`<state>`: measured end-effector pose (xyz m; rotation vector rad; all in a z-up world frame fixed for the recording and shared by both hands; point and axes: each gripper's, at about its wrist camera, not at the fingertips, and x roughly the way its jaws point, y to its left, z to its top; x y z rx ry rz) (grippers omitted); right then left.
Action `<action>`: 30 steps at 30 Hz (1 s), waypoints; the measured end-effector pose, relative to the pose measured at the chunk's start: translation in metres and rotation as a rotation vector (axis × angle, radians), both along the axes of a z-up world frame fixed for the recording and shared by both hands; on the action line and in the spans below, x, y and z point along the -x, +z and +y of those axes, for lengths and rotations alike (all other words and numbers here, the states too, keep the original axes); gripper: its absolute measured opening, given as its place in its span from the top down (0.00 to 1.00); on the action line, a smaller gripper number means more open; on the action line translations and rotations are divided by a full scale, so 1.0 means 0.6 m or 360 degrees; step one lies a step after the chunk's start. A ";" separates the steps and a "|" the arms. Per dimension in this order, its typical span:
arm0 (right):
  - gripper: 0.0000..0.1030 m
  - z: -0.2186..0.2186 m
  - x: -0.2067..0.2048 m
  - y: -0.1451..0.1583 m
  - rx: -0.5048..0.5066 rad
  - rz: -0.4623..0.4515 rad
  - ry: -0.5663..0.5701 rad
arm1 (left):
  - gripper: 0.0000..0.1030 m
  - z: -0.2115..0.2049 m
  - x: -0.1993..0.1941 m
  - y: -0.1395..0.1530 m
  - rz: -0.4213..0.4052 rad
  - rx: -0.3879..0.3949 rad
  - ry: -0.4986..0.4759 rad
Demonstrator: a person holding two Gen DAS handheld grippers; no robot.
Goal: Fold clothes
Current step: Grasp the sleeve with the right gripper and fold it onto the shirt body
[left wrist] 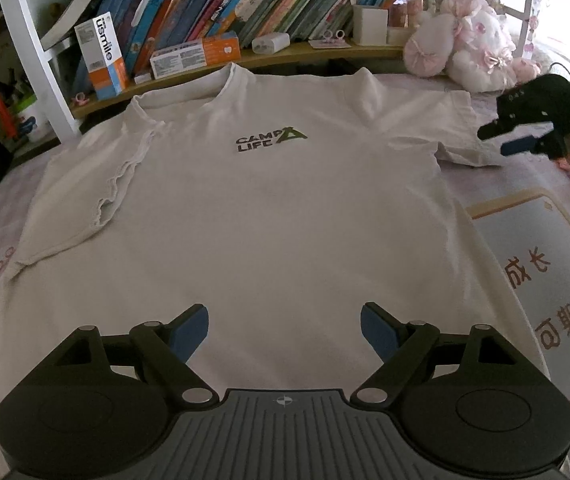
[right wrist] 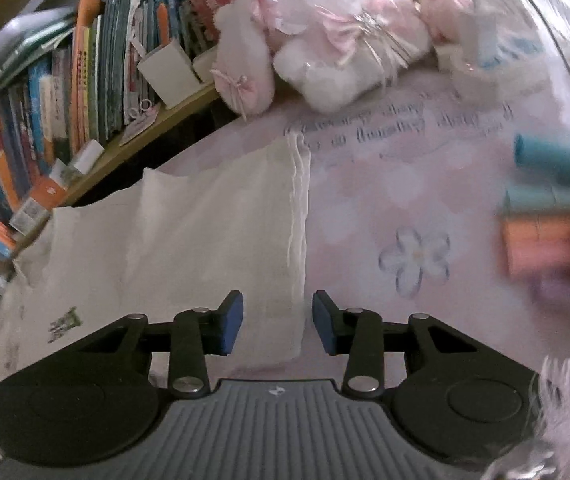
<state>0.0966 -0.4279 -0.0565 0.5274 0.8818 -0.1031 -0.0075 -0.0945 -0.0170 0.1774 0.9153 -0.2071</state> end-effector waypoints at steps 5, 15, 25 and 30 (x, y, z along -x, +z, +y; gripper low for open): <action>0.72 0.005 -0.037 0.001 0.0173 0.0027 0.0079 | 0.17 0.004 -0.001 -0.001 -0.0005 0.0006 0.0010; 0.95 0.026 -0.057 0.004 0.0369 0.0042 0.0284 | 0.17 0.014 -0.007 -0.006 -0.0013 0.0046 -0.0003; 0.95 0.075 -0.095 0.118 0.0041 -0.0283 0.0230 | 0.17 0.057 0.000 -0.005 -0.0041 0.0091 0.0070; 0.95 0.229 -0.136 0.135 0.0260 -0.0304 0.0487 | 0.17 0.091 0.008 -0.005 -0.0044 0.0091 0.0123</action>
